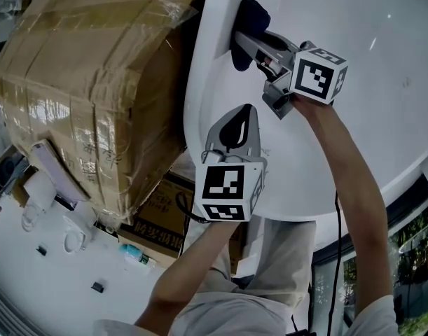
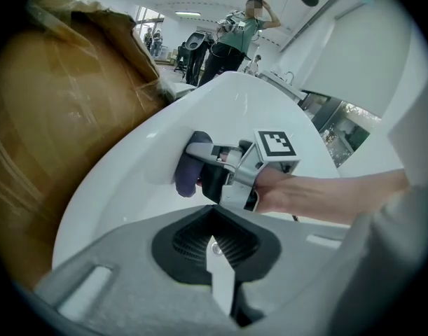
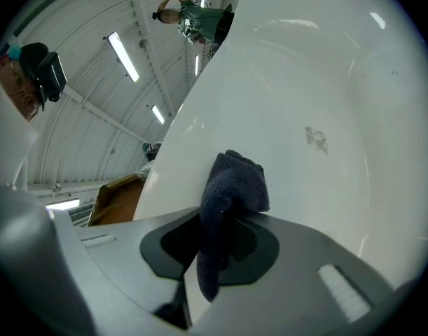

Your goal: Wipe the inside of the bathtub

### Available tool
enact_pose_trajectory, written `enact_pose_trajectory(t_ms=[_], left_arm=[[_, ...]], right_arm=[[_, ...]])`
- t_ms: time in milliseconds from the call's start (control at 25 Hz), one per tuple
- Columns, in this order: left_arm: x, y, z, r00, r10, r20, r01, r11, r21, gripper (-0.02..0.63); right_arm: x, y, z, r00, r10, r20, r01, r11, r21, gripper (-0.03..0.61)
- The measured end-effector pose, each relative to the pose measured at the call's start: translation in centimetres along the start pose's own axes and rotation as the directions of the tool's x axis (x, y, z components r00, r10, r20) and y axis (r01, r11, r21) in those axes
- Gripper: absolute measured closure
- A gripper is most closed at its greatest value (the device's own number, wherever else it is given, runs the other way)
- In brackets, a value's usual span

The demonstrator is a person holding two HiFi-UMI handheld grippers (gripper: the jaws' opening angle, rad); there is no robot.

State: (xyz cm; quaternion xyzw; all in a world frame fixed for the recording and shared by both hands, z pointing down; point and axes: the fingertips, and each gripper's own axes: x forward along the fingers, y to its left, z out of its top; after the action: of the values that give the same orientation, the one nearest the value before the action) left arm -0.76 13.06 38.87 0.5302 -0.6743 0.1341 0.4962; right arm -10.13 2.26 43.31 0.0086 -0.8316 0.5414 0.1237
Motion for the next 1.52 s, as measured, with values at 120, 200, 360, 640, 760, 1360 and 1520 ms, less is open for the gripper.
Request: enact_pose_trajectory(t_ms=[120, 200, 360, 640, 760, 1360, 1520], left_arm=[[-0.5, 0.4, -0.4, 1.000, 0.003, 0.010, -0.003, 1.000, -0.005, 0.618], [-0.7, 0.7, -0.6, 1.000, 0.008, 0.019, -0.008, 1.000, -0.010, 0.618], [-1.2, 0.9, -1.1, 1.000, 0.010, 0.019, -0.010, 1.000, -0.013, 0.618], [-1.7, 0.9, -1.5, 0.999, 0.021, 0.035, -0.020, 0.999, -0.025, 0.618], [-1.6, 0.8, -1.5, 0.999, 0.026, 0.035, -0.026, 1.000, -0.017, 0.618], [-0.3, 0.2, -2.4, 1.000, 0.019, 0.008, -0.019, 1.000, -0.006, 0.618], [0.3, 0.1, -2.8, 1.000, 0.016, -0.001, -0.016, 1.000, -0.006, 0.618]], right_arm=[[-0.2, 1.3, 0.0, 1.000, 0.011, 0.003, -0.011, 1.000, -0.014, 0.535], [-0.2, 2.2, 0.2, 1.000, 0.023, 0.011, -0.022, 1.000, -0.021, 0.535], [-0.5, 4.0, 0.3, 0.998, 0.055, 0.022, -0.055, 0.998, -0.024, 0.534], [-1.1, 7.8, 0.8, 0.989, 0.144, 0.016, -0.142, 0.987, -0.070, 0.534], [-1.3, 9.3, 1.0, 0.978, 0.209, -0.002, -0.208, 0.975, -0.083, 0.534], [-4.7, 4.2, -0.1, 0.987, 0.159, 0.029, -0.156, 0.986, -0.065, 0.534], [-5.4, 1.2, -1.1, 0.995, 0.100, 0.013, -0.099, 0.993, -0.063, 0.534]])
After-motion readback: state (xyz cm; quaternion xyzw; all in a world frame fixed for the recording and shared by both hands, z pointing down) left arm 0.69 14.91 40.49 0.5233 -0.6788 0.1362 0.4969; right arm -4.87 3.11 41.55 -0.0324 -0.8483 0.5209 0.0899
